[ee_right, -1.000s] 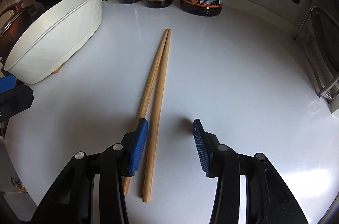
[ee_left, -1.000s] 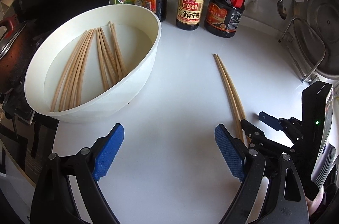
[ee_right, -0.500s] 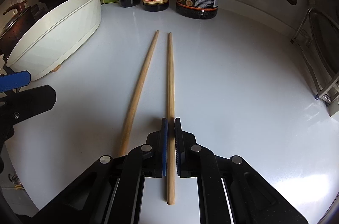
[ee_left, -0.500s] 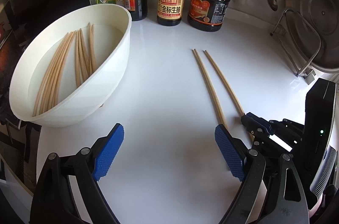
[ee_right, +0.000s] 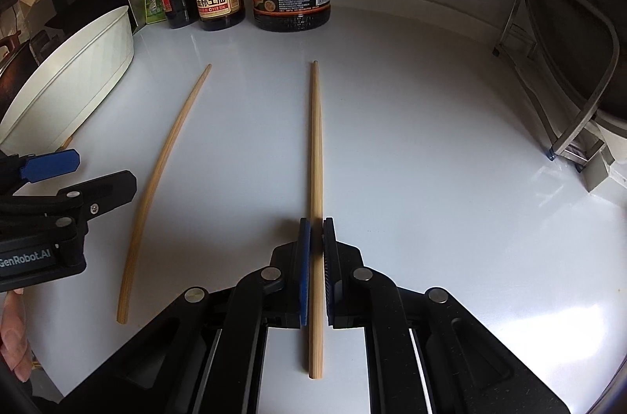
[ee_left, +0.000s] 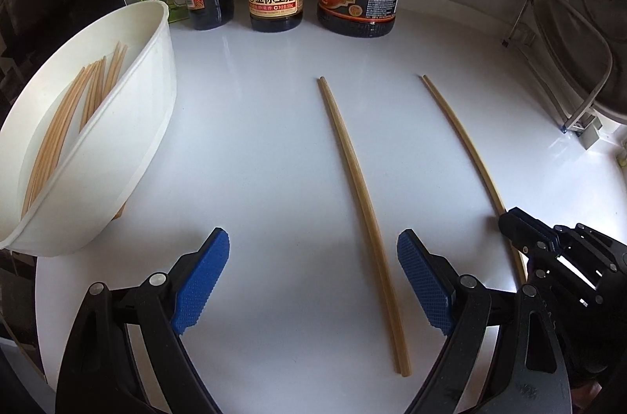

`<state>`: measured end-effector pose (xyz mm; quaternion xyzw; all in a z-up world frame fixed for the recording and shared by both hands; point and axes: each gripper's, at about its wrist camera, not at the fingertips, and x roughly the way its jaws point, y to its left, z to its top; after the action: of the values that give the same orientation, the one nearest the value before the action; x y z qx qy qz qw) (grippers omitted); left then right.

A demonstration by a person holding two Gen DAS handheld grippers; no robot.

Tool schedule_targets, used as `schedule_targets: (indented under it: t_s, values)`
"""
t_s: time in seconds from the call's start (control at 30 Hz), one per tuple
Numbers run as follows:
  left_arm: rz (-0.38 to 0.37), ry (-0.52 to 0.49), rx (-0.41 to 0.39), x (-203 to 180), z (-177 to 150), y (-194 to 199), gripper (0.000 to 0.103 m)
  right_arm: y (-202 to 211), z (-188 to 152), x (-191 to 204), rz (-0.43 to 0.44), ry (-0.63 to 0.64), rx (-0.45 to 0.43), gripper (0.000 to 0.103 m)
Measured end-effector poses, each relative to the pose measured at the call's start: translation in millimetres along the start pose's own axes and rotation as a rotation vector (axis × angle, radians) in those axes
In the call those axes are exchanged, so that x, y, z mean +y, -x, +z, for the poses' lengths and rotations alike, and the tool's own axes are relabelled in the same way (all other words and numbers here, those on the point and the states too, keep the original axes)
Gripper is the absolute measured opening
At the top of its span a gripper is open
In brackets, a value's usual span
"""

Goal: Organize utensils
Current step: 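Close the left gripper on the other chopstick while the right gripper holds its own, then lift both held chopsticks and carry them over the white basin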

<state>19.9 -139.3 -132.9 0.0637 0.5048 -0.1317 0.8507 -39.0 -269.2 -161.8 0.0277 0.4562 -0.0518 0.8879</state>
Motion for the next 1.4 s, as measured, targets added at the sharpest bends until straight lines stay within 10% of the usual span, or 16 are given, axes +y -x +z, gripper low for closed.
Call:
schedule_targets:
  t_s: [0.13, 0.43, 0.53, 0.73, 0.83, 0.9, 1.4]
  values:
    - [0.011, -0.004, -0.002, -4.3, 0.3, -4.9, 0.088, 1.4, 2.2, -1.0, 0.002, 0.008, -0.015, 0.04]
    - [0.036, -0.013, 0.008, -9.0, 2.1, -15.7, 0.089, -5.0, 4.3, -1.7, -0.004, 0.023, -0.015, 0.04]
    - [0.044, -0.026, 0.028, -11.4, 0.6, -21.4, 0.073, -6.5, 7.9, -3.4, -0.001, 0.021, -0.011, 0.04]
    - [0.019, -0.033, 0.015, -13.8, -2.0, -17.2, 0.061, -5.7, 7.7, 0.7, 0.015, 0.041, -0.018, 0.026]
    - [0.001, -0.055, 0.014, -18.8, -2.1, -14.9, 0.04, -5.9, 8.6, 9.9, 0.005, 0.074, -0.014, 0.007]
    - [-0.014, -0.068, 0.023, -21.4, -1.8, -13.3, 0.008, -5.8, 8.7, 14.5, -0.003, 0.088, -0.012, 0.006]
    - [-0.089, -0.029, 0.033, 13.2, 21.0, 26.4, 0.007, 27.0, 29.2, 20.4, 0.056, -0.045, -0.028, 0.006]
